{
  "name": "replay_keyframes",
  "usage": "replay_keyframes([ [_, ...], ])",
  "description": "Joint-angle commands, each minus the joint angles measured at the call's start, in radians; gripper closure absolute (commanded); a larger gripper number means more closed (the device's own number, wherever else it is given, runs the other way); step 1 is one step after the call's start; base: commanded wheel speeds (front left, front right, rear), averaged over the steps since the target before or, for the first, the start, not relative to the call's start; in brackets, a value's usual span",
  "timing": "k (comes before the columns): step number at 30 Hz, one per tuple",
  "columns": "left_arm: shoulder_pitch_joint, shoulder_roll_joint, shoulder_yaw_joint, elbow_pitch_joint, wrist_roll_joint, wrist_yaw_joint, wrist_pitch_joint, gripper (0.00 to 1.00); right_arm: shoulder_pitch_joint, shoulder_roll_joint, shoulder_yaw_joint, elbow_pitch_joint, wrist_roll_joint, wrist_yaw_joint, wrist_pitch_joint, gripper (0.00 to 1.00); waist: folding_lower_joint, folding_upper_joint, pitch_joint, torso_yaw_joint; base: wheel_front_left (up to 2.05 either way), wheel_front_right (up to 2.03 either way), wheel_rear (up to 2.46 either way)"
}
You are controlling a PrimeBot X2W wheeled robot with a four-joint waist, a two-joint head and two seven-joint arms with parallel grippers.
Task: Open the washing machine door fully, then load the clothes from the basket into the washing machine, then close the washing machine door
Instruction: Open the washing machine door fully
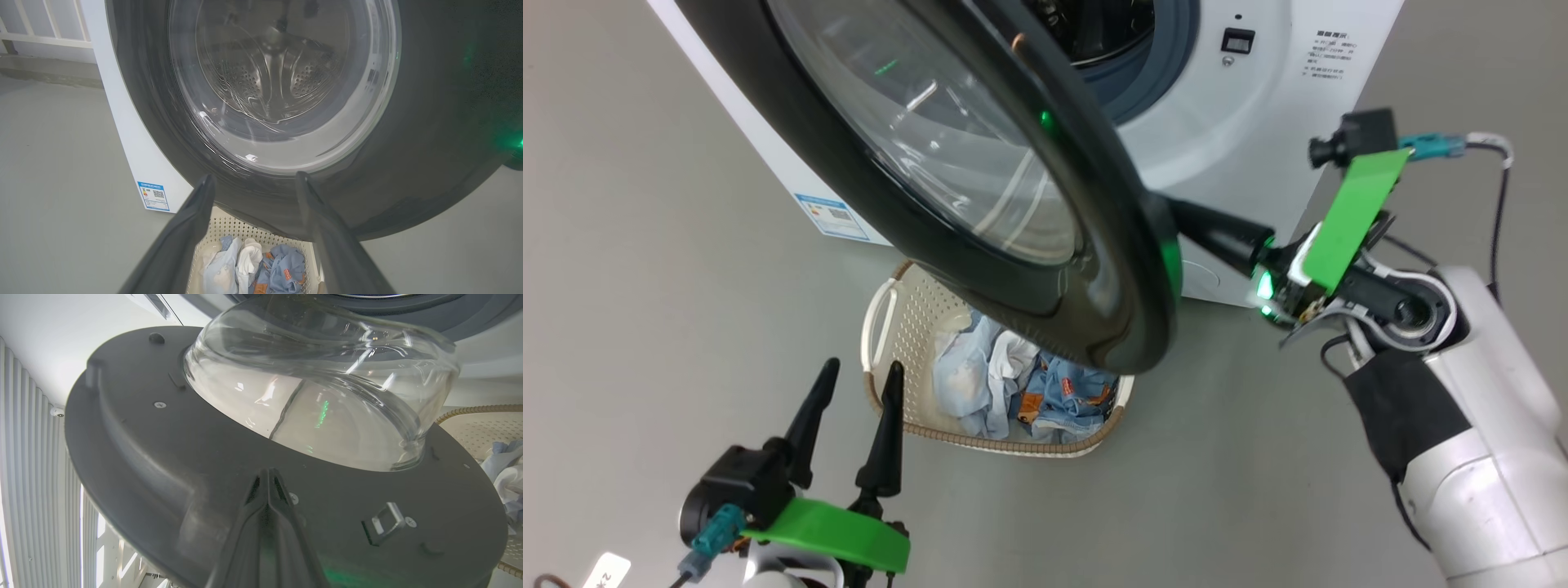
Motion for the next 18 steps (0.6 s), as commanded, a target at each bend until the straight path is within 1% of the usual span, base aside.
replay_keyframes([
  [1,0.007,0.018,0.038,-0.028,0.014,0.0,-0.006,0.0,0.02,0.035,0.024,-0.042,0.003,0.002,0.012,1.0,0.0,0.0,-0.004,0.001,0.0,0.0,0.0],
  [7,0.023,0.018,0.046,-0.029,0.016,-0.001,-0.006,0.0,0.071,0.061,0.055,-0.088,0.004,0.002,0.034,1.0,0.0,0.0,-0.019,0.011,0.0,0.0,0.0],
  [18,0.045,0.018,0.056,-0.036,0.016,-0.001,-0.006,0.0,0.135,0.098,0.113,-0.13,0.006,0.002,0.058,1.0,0.0,0.0,-0.044,0.03,0.0,0.0,0.0],
])
